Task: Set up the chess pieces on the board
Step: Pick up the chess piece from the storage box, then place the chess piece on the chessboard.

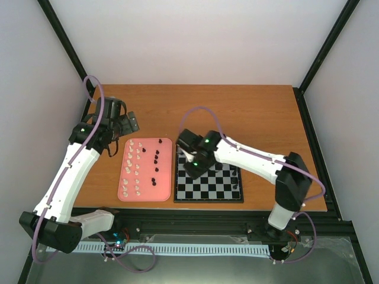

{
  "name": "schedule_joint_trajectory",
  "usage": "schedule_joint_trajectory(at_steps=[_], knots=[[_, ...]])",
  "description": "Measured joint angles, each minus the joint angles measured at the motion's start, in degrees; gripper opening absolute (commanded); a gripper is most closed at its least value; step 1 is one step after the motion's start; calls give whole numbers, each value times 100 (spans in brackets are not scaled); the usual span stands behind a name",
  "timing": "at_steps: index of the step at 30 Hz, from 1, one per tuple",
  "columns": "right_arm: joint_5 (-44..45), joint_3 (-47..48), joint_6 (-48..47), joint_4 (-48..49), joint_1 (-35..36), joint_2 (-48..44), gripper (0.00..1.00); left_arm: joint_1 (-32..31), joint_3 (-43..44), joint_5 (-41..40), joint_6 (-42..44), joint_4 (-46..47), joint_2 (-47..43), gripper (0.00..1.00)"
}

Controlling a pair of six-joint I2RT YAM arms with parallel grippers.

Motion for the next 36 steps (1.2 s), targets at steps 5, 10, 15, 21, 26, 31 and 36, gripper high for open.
schedule_joint_trajectory(at_steps=[5,10,15,21,26,31,36], knots=[[243,-1615,728,-166,-330,-883,3,0,-50,101,0,101,85,100],[389,-2409,1523,-256,-343,-1766,3,0,-127,195,0,144,208,100],[433,-3198,2293,-234,-380,-2649,3,0,-203,295,0,219,291,100],[439,-3965,2911,-186,-708,-3327,3,0,-238,415,-2,264,348,100],[369,-4378,3115,-11,-944,-3467,3,0,-256,435,-2,306,365,100],[323,-4618,3128,146,-1268,-3576,3,0,-284,435,-2,326,365,100],[221,-4710,3027,310,-1547,-3582,3,0,-304,433,-2,323,365,100]])
